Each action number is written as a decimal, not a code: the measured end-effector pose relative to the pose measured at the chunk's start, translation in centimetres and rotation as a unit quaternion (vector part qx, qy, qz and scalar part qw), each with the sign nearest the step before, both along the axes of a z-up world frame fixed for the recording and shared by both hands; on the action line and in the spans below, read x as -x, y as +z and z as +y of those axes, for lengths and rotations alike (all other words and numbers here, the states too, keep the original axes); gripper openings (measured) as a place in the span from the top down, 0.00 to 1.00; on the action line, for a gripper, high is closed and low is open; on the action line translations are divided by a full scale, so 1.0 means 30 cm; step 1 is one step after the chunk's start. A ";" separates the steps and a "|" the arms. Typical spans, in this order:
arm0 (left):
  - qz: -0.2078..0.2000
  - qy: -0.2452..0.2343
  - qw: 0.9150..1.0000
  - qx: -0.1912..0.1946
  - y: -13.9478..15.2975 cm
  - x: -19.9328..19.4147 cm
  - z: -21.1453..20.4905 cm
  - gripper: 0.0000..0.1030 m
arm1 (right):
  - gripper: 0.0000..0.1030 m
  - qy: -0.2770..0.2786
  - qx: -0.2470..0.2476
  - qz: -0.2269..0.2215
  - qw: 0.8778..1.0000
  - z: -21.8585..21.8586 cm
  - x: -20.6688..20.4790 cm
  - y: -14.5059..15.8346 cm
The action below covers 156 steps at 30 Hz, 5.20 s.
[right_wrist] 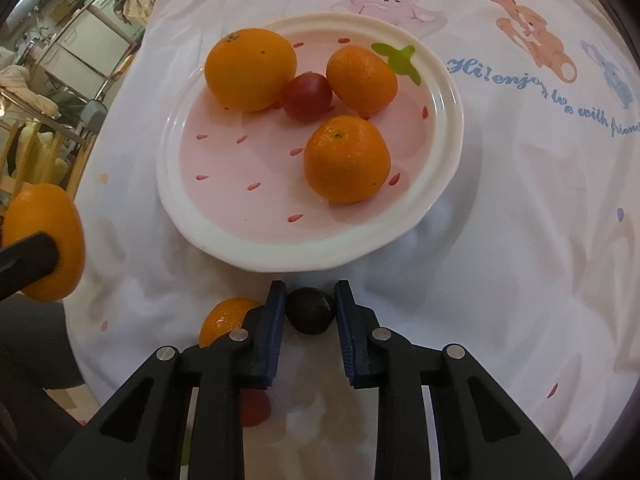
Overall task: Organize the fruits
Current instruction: 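Hold the large orange in the left tool while the right tool grasps a dark plum, then carry the large orange with the left tool and the plum with the right tool over the plate, then open the left tool onto the plate while the right tool releases the plum there, then move the right tool to the red tomato beside the plate and grasp it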
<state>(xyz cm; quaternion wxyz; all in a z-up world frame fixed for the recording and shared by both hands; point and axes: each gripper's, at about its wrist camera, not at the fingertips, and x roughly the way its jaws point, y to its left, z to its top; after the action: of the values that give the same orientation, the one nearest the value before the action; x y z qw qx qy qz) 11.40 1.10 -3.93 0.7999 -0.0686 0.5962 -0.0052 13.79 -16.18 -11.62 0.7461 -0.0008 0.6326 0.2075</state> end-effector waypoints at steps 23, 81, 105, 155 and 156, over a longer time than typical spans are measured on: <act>-0.025 0.018 0.999 -0.035 -0.010 0.000 0.044 0.47 | 0.75 -0.096 -0.065 -0.039 0.992 -0.267 0.030 0.169; 0.058 0.000 0.998 0.037 -0.170 -0.318 -0.089 0.46 | 0.73 -0.128 -0.145 -0.013 0.981 -0.251 -0.256 0.102; 0.014 -0.015 0.998 0.059 -0.115 -0.309 -0.119 0.14 | 0.26 -0.164 -0.155 -0.035 0.974 -0.292 -0.269 0.144; -0.072 0.054 0.996 0.007 0.050 0.075 0.042 0.14 | 0.25 -0.092 -0.112 0.053 0.988 -0.101 0.117 0.063; -0.071 0.053 0.996 0.008 0.048 0.074 0.039 0.14 | 0.25 -0.086 -0.103 0.054 0.990 -0.087 0.116 0.053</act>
<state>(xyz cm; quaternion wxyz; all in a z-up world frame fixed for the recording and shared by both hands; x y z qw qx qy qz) 9.17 2.28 -2.50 0.8385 -0.1062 0.5337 0.0274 10.30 -18.80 -10.03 0.7222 0.1412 0.6448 0.2066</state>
